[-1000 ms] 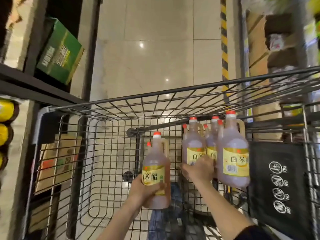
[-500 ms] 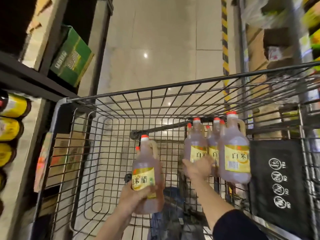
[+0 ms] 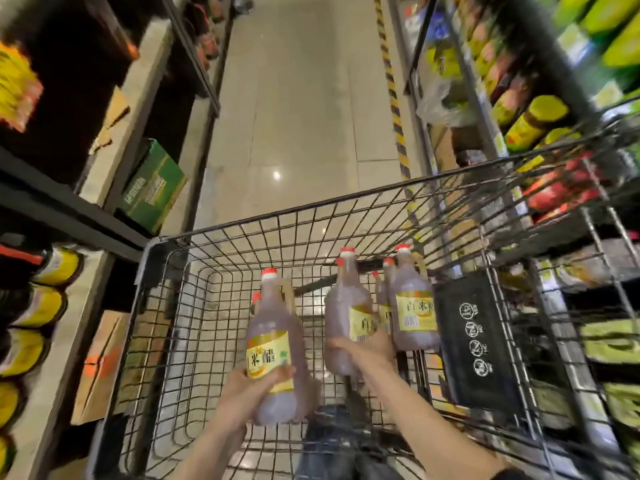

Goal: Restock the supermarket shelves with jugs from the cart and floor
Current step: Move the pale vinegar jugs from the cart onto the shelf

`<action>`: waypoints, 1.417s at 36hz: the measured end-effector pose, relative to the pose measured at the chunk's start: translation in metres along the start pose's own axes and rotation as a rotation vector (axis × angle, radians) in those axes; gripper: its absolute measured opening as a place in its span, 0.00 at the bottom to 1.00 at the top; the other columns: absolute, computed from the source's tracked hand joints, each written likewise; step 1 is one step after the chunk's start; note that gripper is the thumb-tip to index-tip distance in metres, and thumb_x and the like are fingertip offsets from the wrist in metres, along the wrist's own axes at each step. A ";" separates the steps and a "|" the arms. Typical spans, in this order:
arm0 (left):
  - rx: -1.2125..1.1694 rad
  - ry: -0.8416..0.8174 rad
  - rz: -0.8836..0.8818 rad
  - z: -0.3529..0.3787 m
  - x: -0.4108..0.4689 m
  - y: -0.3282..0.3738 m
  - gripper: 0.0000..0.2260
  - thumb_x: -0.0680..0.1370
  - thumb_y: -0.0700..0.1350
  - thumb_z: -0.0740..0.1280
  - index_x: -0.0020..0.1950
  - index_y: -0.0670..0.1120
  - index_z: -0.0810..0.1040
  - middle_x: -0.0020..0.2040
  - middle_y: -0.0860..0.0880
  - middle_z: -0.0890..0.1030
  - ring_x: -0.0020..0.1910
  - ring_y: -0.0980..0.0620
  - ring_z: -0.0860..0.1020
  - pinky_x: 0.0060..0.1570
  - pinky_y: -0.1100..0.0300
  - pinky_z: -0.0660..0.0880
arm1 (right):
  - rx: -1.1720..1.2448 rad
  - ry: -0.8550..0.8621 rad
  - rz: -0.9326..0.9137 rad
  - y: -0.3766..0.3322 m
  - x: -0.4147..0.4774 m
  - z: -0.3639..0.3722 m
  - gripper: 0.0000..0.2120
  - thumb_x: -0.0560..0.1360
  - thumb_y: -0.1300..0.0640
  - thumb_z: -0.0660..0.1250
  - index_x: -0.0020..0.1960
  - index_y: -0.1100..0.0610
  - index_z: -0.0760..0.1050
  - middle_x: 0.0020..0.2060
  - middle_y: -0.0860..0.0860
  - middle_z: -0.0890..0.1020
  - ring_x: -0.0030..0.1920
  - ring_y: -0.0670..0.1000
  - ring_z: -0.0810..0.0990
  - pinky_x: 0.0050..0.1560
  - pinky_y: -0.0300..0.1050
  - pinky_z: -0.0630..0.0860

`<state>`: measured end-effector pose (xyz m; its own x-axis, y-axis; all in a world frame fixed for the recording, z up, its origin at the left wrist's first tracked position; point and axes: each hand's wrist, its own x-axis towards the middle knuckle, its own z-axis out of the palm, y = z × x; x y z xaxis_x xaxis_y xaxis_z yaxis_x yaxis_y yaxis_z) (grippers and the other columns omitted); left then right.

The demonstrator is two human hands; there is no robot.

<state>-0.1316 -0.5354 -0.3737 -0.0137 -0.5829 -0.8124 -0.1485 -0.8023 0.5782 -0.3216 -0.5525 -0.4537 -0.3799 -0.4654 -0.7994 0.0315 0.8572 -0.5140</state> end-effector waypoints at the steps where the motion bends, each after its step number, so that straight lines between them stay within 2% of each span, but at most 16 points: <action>1: 0.014 0.006 0.016 0.002 -0.007 0.004 0.41 0.43 0.55 0.80 0.52 0.40 0.78 0.41 0.44 0.85 0.39 0.45 0.84 0.38 0.56 0.77 | 0.032 -0.013 -0.024 -0.004 -0.010 -0.006 0.44 0.53 0.53 0.83 0.64 0.58 0.66 0.54 0.55 0.79 0.54 0.55 0.79 0.57 0.52 0.78; 5: 0.046 0.026 0.095 0.009 -0.036 0.022 0.39 0.39 0.54 0.80 0.47 0.43 0.78 0.35 0.47 0.85 0.35 0.48 0.83 0.37 0.57 0.76 | 0.163 -0.033 -0.122 -0.020 -0.054 -0.034 0.47 0.49 0.53 0.84 0.64 0.58 0.67 0.52 0.53 0.80 0.53 0.53 0.79 0.58 0.53 0.77; 9: 0.076 -0.012 0.199 0.013 -0.064 0.045 0.36 0.46 0.52 0.83 0.50 0.43 0.78 0.32 0.49 0.84 0.36 0.48 0.79 0.34 0.60 0.73 | 0.287 -0.019 -0.227 -0.035 -0.101 -0.067 0.34 0.55 0.59 0.83 0.55 0.54 0.69 0.44 0.49 0.81 0.46 0.50 0.81 0.49 0.49 0.80; 13: 0.123 -0.059 0.287 0.021 -0.090 0.076 0.32 0.49 0.46 0.81 0.49 0.43 0.76 0.32 0.50 0.84 0.32 0.53 0.81 0.31 0.62 0.74 | 0.372 0.012 -0.329 -0.040 -0.142 -0.096 0.33 0.56 0.65 0.82 0.58 0.58 0.73 0.45 0.53 0.84 0.44 0.51 0.84 0.42 0.43 0.82; 17: 0.223 -0.151 0.391 0.033 -0.103 0.107 0.46 0.35 0.61 0.80 0.49 0.43 0.79 0.35 0.49 0.85 0.34 0.51 0.82 0.35 0.62 0.75 | 0.456 0.074 -0.400 -0.044 -0.184 -0.122 0.34 0.58 0.64 0.81 0.56 0.53 0.66 0.43 0.47 0.79 0.42 0.44 0.79 0.38 0.38 0.77; 21: 0.243 -0.266 0.482 0.050 -0.123 0.138 0.38 0.41 0.56 0.78 0.48 0.44 0.78 0.41 0.46 0.85 0.42 0.45 0.83 0.42 0.54 0.77 | 0.549 0.152 -0.450 -0.040 -0.224 -0.142 0.37 0.53 0.60 0.83 0.56 0.54 0.69 0.45 0.51 0.82 0.44 0.49 0.82 0.40 0.43 0.79; 26: 0.290 -0.422 0.618 0.067 -0.154 0.163 0.39 0.40 0.54 0.80 0.49 0.45 0.78 0.41 0.47 0.85 0.42 0.46 0.83 0.44 0.52 0.78 | 0.697 0.310 -0.541 -0.032 -0.276 -0.158 0.34 0.57 0.66 0.81 0.58 0.55 0.69 0.44 0.51 0.82 0.37 0.45 0.83 0.31 0.35 0.77; 30: 0.330 -0.555 0.704 0.086 -0.181 0.171 0.35 0.42 0.52 0.78 0.47 0.42 0.79 0.41 0.44 0.85 0.38 0.47 0.83 0.37 0.56 0.77 | 0.789 0.452 -0.615 -0.018 -0.310 -0.166 0.36 0.48 0.59 0.80 0.54 0.52 0.71 0.44 0.51 0.83 0.39 0.47 0.84 0.34 0.39 0.79; 33: 0.345 -0.664 0.739 0.102 -0.202 0.170 0.34 0.44 0.49 0.79 0.47 0.40 0.79 0.40 0.44 0.85 0.36 0.49 0.82 0.33 0.59 0.77 | 0.830 0.564 -0.645 -0.006 -0.335 -0.175 0.41 0.45 0.57 0.81 0.56 0.56 0.72 0.47 0.52 0.83 0.43 0.51 0.84 0.41 0.45 0.79; 37: 0.390 -0.798 0.797 0.128 -0.235 0.164 0.22 0.55 0.37 0.81 0.46 0.41 0.78 0.37 0.46 0.85 0.32 0.54 0.82 0.30 0.64 0.76 | 0.876 0.705 -0.669 0.013 -0.367 -0.190 0.39 0.46 0.57 0.80 0.55 0.54 0.71 0.47 0.50 0.82 0.41 0.46 0.83 0.34 0.38 0.76; 39: 0.410 -0.860 0.817 0.144 -0.252 0.159 0.19 0.59 0.32 0.80 0.46 0.40 0.78 0.36 0.47 0.85 0.31 0.55 0.82 0.29 0.65 0.76 | 0.873 0.763 -0.668 0.027 -0.382 -0.201 0.43 0.45 0.56 0.80 0.59 0.56 0.70 0.48 0.49 0.81 0.42 0.44 0.81 0.33 0.36 0.75; 42: 0.438 -0.940 0.848 0.171 -0.278 0.151 0.23 0.52 0.38 0.79 0.45 0.41 0.78 0.35 0.47 0.85 0.30 0.56 0.81 0.28 0.65 0.76 | 0.889 0.872 -0.673 0.049 -0.398 -0.219 0.61 0.33 0.47 0.84 0.64 0.59 0.69 0.53 0.52 0.82 0.48 0.50 0.83 0.44 0.47 0.81; 44: 0.448 -0.971 0.885 0.191 -0.291 0.145 0.27 0.48 0.44 0.79 0.44 0.43 0.78 0.34 0.50 0.85 0.32 0.55 0.82 0.32 0.62 0.77 | 0.920 0.955 -0.680 0.062 -0.410 -0.229 0.64 0.31 0.39 0.82 0.65 0.57 0.69 0.56 0.54 0.81 0.54 0.54 0.81 0.53 0.54 0.79; 46: 0.465 -0.992 0.926 0.212 -0.307 0.138 0.27 0.47 0.48 0.81 0.43 0.45 0.78 0.35 0.51 0.85 0.36 0.53 0.83 0.37 0.57 0.79 | 0.936 1.028 -0.698 0.077 -0.423 -0.240 0.59 0.33 0.40 0.82 0.62 0.56 0.71 0.54 0.53 0.82 0.53 0.54 0.81 0.51 0.52 0.79; 49: 0.474 -1.048 0.975 0.247 -0.333 0.126 0.17 0.60 0.35 0.81 0.41 0.45 0.77 0.31 0.52 0.83 0.30 0.61 0.80 0.30 0.67 0.76 | 0.957 1.091 -0.722 0.099 -0.442 -0.259 0.51 0.37 0.45 0.82 0.58 0.54 0.73 0.50 0.52 0.83 0.49 0.52 0.83 0.44 0.46 0.78; 51: 0.467 -1.093 0.999 0.269 -0.351 0.119 0.16 0.62 0.31 0.78 0.40 0.45 0.76 0.33 0.52 0.82 0.27 0.63 0.79 0.28 0.69 0.74 | 0.967 1.135 -0.719 0.112 -0.453 -0.274 0.43 0.42 0.50 0.82 0.56 0.54 0.73 0.48 0.51 0.83 0.48 0.52 0.83 0.42 0.45 0.78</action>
<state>-0.4099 -0.3912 -0.0401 -0.9501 -0.2964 0.0972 0.0789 0.0730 0.9942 -0.3987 -0.1851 -0.0639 -0.9945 0.0792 0.0689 -0.0764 -0.0961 -0.9924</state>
